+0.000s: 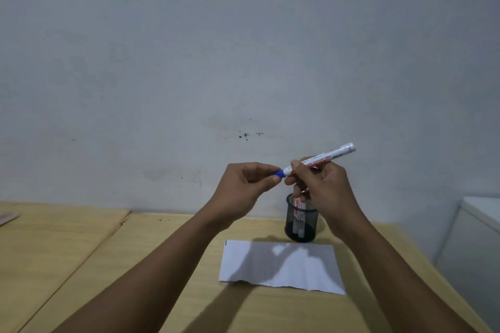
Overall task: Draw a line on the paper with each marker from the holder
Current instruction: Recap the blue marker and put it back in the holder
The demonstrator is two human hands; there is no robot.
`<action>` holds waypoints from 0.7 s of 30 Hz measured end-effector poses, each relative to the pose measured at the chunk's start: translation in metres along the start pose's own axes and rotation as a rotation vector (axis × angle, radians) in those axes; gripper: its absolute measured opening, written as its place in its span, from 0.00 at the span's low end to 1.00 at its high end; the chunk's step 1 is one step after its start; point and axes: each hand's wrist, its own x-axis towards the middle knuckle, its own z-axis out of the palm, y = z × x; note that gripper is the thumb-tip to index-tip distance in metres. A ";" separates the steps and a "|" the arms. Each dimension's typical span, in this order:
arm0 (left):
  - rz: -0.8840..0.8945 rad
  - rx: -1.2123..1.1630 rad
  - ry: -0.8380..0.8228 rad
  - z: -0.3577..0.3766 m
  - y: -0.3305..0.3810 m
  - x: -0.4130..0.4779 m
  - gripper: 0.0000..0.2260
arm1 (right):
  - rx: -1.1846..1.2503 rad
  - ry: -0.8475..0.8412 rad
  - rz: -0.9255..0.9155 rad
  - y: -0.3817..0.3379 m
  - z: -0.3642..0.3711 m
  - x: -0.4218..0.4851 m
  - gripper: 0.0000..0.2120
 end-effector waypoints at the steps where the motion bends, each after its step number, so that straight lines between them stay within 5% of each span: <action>1: 0.032 0.049 0.025 0.004 0.004 0.001 0.07 | -0.006 0.006 -0.012 -0.003 -0.002 -0.001 0.11; 9: 0.308 0.536 0.238 0.031 0.016 0.021 0.09 | -0.114 0.126 0.078 -0.010 -0.030 0.013 0.16; 12: 0.380 0.637 0.246 0.038 0.017 0.032 0.10 | -0.488 0.278 -0.184 0.007 -0.039 0.021 0.15; 15: 0.486 0.673 0.178 0.046 0.015 0.039 0.09 | -0.748 0.163 -0.385 0.027 -0.043 0.032 0.16; 21: 0.283 0.553 0.057 0.056 -0.007 0.069 0.14 | -0.551 0.182 -0.241 0.061 -0.062 0.067 0.03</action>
